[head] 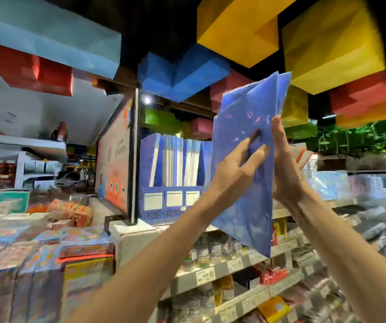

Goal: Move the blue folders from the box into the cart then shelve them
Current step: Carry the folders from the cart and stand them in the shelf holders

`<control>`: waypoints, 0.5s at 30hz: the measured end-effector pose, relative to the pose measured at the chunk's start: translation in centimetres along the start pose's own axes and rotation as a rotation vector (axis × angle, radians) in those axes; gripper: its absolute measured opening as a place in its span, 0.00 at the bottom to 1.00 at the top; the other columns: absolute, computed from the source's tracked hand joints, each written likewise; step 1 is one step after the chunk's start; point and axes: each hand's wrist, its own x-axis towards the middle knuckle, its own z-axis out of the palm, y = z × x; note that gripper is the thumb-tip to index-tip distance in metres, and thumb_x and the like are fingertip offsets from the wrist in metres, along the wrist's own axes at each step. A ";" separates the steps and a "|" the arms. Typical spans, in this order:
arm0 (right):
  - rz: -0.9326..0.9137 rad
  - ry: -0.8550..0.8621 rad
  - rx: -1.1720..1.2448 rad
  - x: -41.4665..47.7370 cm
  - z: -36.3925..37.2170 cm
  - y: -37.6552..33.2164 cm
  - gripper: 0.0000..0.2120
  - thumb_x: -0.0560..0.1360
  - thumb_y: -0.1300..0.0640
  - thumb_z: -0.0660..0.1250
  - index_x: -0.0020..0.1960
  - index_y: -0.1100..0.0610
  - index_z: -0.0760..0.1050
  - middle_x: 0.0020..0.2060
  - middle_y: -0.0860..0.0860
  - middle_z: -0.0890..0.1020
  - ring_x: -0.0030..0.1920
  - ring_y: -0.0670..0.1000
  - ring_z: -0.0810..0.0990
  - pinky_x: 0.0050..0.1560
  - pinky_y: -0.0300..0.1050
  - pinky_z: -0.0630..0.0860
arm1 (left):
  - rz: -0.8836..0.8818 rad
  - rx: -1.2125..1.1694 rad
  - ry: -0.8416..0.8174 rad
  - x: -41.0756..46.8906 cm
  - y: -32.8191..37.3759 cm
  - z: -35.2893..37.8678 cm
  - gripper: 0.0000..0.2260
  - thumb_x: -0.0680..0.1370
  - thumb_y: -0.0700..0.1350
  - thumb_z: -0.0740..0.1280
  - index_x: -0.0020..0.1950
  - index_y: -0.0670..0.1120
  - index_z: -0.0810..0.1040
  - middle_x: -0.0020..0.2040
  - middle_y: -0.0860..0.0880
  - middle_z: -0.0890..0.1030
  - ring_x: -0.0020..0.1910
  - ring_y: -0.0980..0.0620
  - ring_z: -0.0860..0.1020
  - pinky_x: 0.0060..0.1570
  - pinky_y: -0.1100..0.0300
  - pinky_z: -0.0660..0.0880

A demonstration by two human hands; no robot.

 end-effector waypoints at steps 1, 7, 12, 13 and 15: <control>0.006 0.003 -0.005 0.5 -1.0 0.3 0.27 0.77 0.32 0.55 0.65 0.46 0.77 0.58 0.45 0.84 0.62 0.48 0.80 0.54 0.48 0.81 | 0.000 -0.034 0.006 0.7 -0.9 1.3 0.22 0.83 0.50 0.64 0.77 0.51 0.67 0.68 0.58 0.75 0.64 0.65 0.74 0.66 0.66 0.71; -0.005 0.011 0.078 4.9 -8.0 3.8 0.19 0.84 0.44 0.53 0.68 0.49 0.74 0.64 0.47 0.81 0.65 0.48 0.78 0.56 0.40 0.80 | 0.043 -0.098 0.036 4.3 -6.8 6.2 0.27 0.78 0.46 0.72 0.75 0.55 0.67 0.63 0.65 0.76 0.62 0.73 0.73 0.58 0.74 0.71; -0.054 -0.022 0.009 8.4 -12.7 6.9 0.21 0.78 0.43 0.61 0.64 0.52 0.78 0.57 0.52 0.84 0.58 0.50 0.83 0.60 0.50 0.79 | 0.054 -0.147 0.059 8.0 -12.0 9.1 0.27 0.80 0.52 0.63 0.79 0.51 0.63 0.74 0.52 0.73 0.72 0.58 0.71 0.73 0.53 0.68; -0.070 -0.018 -0.037 9.3 -13.4 7.4 0.22 0.77 0.42 0.61 0.64 0.52 0.78 0.56 0.52 0.85 0.57 0.51 0.83 0.58 0.50 0.79 | 0.062 -0.140 0.060 8.9 -12.8 9.4 0.28 0.81 0.55 0.61 0.80 0.51 0.62 0.76 0.52 0.70 0.74 0.57 0.69 0.75 0.51 0.66; -0.097 -0.004 -0.136 11.1 -14.5 8.6 0.22 0.79 0.41 0.59 0.65 0.52 0.77 0.57 0.53 0.85 0.58 0.53 0.83 0.58 0.52 0.79 | 0.069 -0.123 0.071 10.7 -14.6 9.8 0.31 0.80 0.60 0.59 0.81 0.50 0.59 0.78 0.52 0.67 0.76 0.57 0.66 0.76 0.49 0.63</control>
